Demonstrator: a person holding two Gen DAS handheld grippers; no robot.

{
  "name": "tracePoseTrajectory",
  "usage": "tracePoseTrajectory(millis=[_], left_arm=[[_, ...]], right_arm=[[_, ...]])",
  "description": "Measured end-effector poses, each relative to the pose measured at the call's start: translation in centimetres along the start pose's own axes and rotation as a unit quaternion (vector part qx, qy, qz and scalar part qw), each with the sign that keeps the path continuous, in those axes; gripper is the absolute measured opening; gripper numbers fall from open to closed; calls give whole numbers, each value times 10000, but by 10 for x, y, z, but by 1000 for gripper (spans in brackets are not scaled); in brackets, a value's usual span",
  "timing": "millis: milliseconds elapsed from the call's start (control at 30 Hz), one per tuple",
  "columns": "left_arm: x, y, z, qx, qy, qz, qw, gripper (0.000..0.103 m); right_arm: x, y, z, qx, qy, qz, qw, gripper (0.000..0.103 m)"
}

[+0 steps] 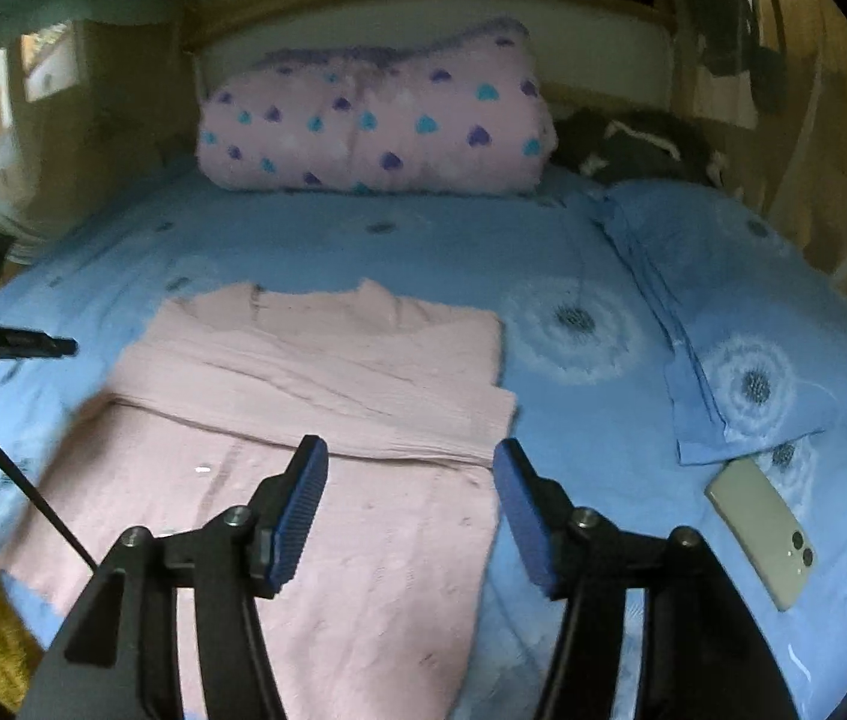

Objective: Fold small clothes

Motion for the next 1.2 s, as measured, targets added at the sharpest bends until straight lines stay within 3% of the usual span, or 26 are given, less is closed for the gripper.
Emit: tracePoseTrajectory(millis=[167, 400, 633, 800, 1067, 1133, 1200], left_arm=[[-32, -36, 8, 244, -37, 54, 9997, 20], [-60, -81, 24, 332, -253, 42, 9991, 20], [-68, -125, 39, 562, -293, -50, 9980, 20], [-75, -153, 47, 667, -242, -20, 9975, 20], [-78, -187, 70, 828, -548, -142, 9950, 20], [-77, -193, 74, 874, -533, -149, 9946, 23], [-76, -200, 76, 936, -499, -120, 9943, 34]], right_arm=[[-31, -13, -29, -4, 274, 44, 9996, 62], [-37, -48, -63, -68, 438, -255, 9987, 62], [-38, -74, -81, -118, 509, -410, 9978, 62], [-44, -84, -80, -97, 328, -377, 9987, 62], [-51, -104, -87, -24, 312, -527, 9981, 67], [-53, -109, -91, -15, 381, -511, 9980, 70], [-52, -115, -95, -49, 394, -508, 9979, 71]])
Point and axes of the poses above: each gripper's, at about its wrist camera, not at the fingertips, and x roughly the way its jaws point, z to its right, y to its top, the point moved 9 cm from there along x, roughly the way its jaws point, and after that the axes turned 5 degrees about -z, right-handed, at the moved point
